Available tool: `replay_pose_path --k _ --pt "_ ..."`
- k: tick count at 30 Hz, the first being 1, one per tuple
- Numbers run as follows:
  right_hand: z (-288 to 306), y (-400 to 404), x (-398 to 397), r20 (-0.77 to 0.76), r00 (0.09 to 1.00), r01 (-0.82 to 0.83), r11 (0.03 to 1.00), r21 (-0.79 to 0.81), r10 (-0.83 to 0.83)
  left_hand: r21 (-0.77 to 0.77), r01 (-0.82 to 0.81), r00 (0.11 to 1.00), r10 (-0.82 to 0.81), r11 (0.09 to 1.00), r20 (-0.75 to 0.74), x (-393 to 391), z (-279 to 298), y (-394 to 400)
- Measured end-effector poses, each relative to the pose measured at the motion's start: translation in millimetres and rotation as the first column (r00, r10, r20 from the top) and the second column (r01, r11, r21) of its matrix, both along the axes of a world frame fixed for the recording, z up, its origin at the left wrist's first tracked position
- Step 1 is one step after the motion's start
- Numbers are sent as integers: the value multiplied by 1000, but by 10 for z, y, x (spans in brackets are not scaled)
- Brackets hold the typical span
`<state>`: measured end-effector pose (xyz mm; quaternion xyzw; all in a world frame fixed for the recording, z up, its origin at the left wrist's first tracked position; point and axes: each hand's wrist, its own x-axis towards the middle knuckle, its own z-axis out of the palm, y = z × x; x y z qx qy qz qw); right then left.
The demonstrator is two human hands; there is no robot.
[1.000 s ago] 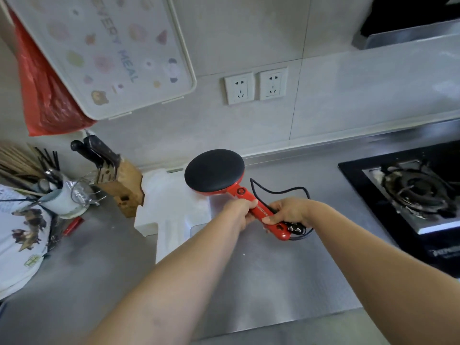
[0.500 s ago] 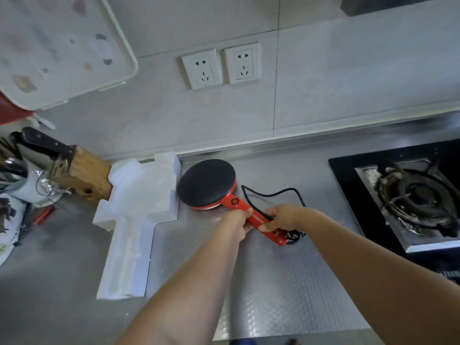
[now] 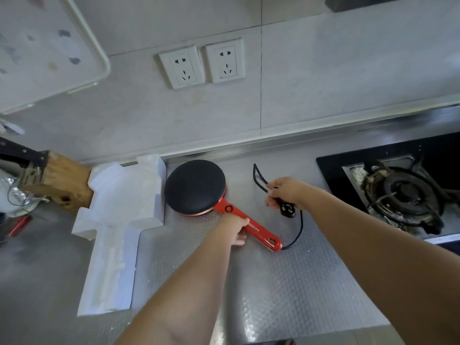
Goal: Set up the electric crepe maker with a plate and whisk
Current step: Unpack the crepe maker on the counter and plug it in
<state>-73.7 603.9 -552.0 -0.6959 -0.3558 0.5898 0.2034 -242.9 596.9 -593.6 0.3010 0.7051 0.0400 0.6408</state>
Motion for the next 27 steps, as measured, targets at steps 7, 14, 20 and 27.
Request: replay_pose_path --k 7,14,20,27 --pt "410 302 -268 -389 856 354 934 -41 -342 370 788 593 -445 492 -671 -17 663 536" --pt "767 676 -291 -425 838 414 906 88 -342 813 534 821 -374 233 -432 22 1250 901" --pt "1018 931 -415 -311 937 262 908 328 -158 921 247 967 -139 301 -214 102 1531 1260" --pt "1170 1269 -374 -112 974 226 832 506 -196 933 133 985 -147 335 -87 111 1679 1686"
